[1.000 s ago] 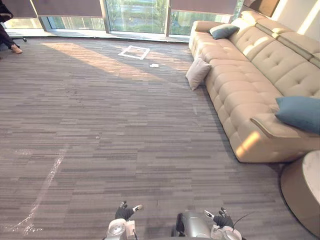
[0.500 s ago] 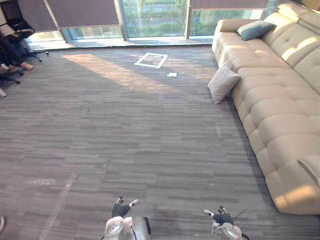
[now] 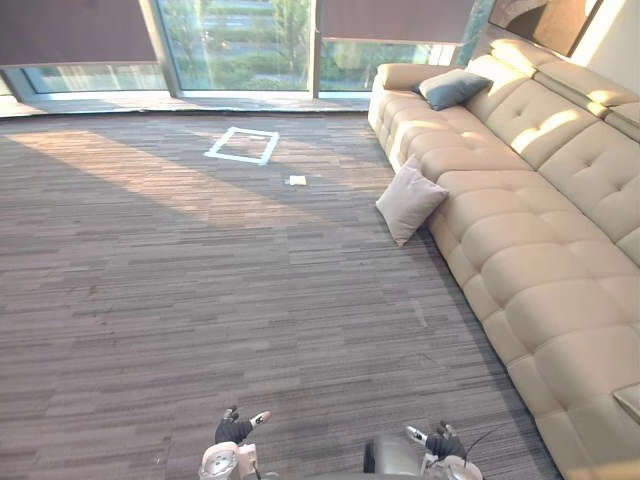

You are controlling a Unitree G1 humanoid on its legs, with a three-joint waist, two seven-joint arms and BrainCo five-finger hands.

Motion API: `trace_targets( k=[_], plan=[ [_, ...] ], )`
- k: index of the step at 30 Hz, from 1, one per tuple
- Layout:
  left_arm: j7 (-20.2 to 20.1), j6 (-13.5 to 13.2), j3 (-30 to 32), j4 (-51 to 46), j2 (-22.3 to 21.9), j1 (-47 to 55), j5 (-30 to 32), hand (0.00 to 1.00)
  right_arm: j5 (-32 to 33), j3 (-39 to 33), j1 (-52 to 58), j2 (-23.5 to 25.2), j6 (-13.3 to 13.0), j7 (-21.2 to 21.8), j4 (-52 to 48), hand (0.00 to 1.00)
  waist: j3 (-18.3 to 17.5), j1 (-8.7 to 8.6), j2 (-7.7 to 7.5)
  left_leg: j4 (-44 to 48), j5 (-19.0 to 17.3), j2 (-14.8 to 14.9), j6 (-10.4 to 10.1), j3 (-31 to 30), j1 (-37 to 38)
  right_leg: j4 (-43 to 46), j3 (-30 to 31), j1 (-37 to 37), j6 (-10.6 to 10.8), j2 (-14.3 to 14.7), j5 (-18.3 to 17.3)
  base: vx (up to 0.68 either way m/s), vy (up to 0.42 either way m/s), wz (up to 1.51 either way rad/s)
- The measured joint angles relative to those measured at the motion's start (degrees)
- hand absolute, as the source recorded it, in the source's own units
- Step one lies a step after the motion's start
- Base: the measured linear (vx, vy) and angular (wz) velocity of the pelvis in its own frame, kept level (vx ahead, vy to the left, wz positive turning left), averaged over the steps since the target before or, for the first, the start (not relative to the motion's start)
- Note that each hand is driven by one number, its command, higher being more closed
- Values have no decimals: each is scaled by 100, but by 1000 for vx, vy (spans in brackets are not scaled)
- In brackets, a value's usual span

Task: Pick up cushions and gather them together orderly.

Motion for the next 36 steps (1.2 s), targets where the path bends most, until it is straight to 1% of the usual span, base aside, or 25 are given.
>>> trace_targets(
  k=[2,3,4,6,7,8,9,10,11,12,14,16,18,19,21,22,24,25,26,27,28,30,32,34,36],
  plan=[
    [-15,12,-130,10,-2,-19,7,0,1,-1,-8,-2,8,0,-27,0,1,-17,-29,-125,-3,-40,6,-95,246,-1584,-167,33,-54,168,341,493,-57,39],
    [-31,12,-211,15,-20,-25,13,0,4,-65,28,-16,2,-5,-14,0,-3,-37,-64,-231,-6,-126,12,-369,452,-2519,-108,60,-232,262,827,836,-165,87],
    [-41,34,-188,62,-168,-32,17,0,7,-181,27,-116,27,-4,40,0,-23,-131,90,-212,9,21,30,-701,622,-2313,-39,135,-696,333,1250,841,-180,75],
    [-45,36,-113,72,-278,-65,24,0,6,-206,-63,-210,69,-7,56,0,-1,-93,310,208,225,183,-111,-961,538,-1784,-176,144,-808,317,703,718,-195,52],
    [-50,35,-45,71,-326,-62,33,0,0,-207,-61,-221,66,3,17,0,-9,-139,415,1374,456,312,-456,-1143,106,-1577,-330,306,-842,315,284,627,-194,40],
    [-49,38,12,68,-339,-72,35,0,1,-198,-62,-216,68,4,-15,0,-2,-143,446,1926,637,384,-672,-1200,-129,-1569,-361,402,-853,348,175,632,-180,20],
    [-43,45,210,-8,-374,-72,34,0,4,-127,-57,-211,93,3,-52,0,22,-125,540,3468,1605,576,-1141,-1357,-829,-1674,-361,741,-895,505,-49,627,-148,-16],
    [-49,44,338,-121,-380,-6,30,0,2,-27,-67,-213,135,1,-66,0,99,-46,600,4923,1771,882,-1220,-1346,-1469,-1893,-304,1248,-993,752,-201,627,-117,-33],
    [-42,44,378,-186,-371,-7,30,0,11,33,-75,-221,136,-9,-66,0,121,-18,645,5329,1687,967,-1129,-1296,-1646,-1987,-264,1487,-1046,821,-258,597,-65,-62],
    [-35,41,382,-354,-292,3,27,0,18,140,-83,-170,141,-18,-26,0,232,92,465,5840,1378,1114,-867,-1040,-2078,-2265,-125,2106,-1077,871,-350,462,-39,-53],
    [-37,9,372,-513,-222,90,24,0,36,307,-85,-103,139,-19,-14,0,163,140,324,5592,1101,1198,-674,-727,-2607,-2750,99,2637,-1060,867,-367,504,-54,-66],
    [-39,-59,373,-623,-213,103,24,0,37,475,-137,-87,144,-19,-16,0,148,158,306,4656,902,1219,-574,-467,-3188,-3300,351,3143,-971,869,-377,606,28,-64],
    [-32,-86,374,-670,-247,84,17,0,30,453,-135,-25,186,-31,-7,0,157,256,311,2512,849,1038,-597,-281,-3364,-3681,665,3662,-743,767,-448,628,144,-64],
    [-35,-83,373,-668,-248,73,16,0,27,451,-134,-21,186,-40,-5,0,159,284,309,2074,893,967,-612,-303,-3360,-3728,730,3767,-693,724,-479,613,206,-73],
    [-32,-81,342,-645,-258,73,13,0,-9,463,-77,-19,183,-71,23,0,102,341,370,865,1665,788,-623,-349,-3340,-3847,1113,4096,-431,636,-649,598,285,-84],
    [-33,-85,331,-618,-259,80,11,0,-12,465,-42,-8,181,-71,80,0,55,378,334,937,1883,782,-502,-340,-3319,-3835,1230,4129,-391,586,-680,630,340,-86],
    [-41,-74,308,-532,-92,72,25,0,-23,473,29,155,179,-80,89,0,-184,384,14,1240,1427,528,-69,36,-3179,-2864,1677,3746,-232,170,-611,709,395,-64],
    [-41,-75,309,-522,-73,69,25,0,-24,477,59,158,182,-77,95,0,-179,386,-23,1305,1320,490,-46,87,-3122,-2579,1734,3669,-164,141,-571,615,356,-48],
    [-29,-73,303,-482,-41,47,25,0,-33,480,63,167,182,-73,92,0,-168,402,-93,1415,1052,389,60,215,-2890,-1532,1833,3297,165,50,-342,544,307,-37],
    [-28,-67,303,-414,-27,14,26,0,-68,484,52,151,162,-71,59,0,-145,365,-94,1456,743,284,121,306,-2553,-88,1883,2720,508,-27,192,544,307,-34],
    [-28,-64,304,-367,-23,5,27,0,-99,487,52,141,144,-66,46,0,-135,356,-87,1462,644,252,129,331,-2422,383,1870,2526,598,-47,254,495,249,-21],
    [-8,-47,300,-212,-45,-54,26,0,-237,494,67,75,100,-59,-123,0,-25,309,18,1371,279,205,137,409,-1732,1547,1518,1827,456,-71,69,484,174,-21],
    [4,-36,297,-201,-44,-28,26,0,-236,495,67,67,75,-57,-217,0,-15,302,25,1089,25,200,161,497,-1228,1458,989,1200,262,-83,-166,396,107,-26],
    [-5,-31,247,-97,-52,-55,26,0,-235,482,77,45,57,-58,-283,0,-1,226,-5,737,-63,204,72,502,-692,404,312,668,1,11,-374,369,34,2],
    [-33,-24,94,-29,-79,-66,28,0,-233,454,65,-20,65,-58,-225,0,-5,132,4,458,-102,192,-74,486,-387,-999,-81,541,-114,130,-205,528,1,19]
  ],
)
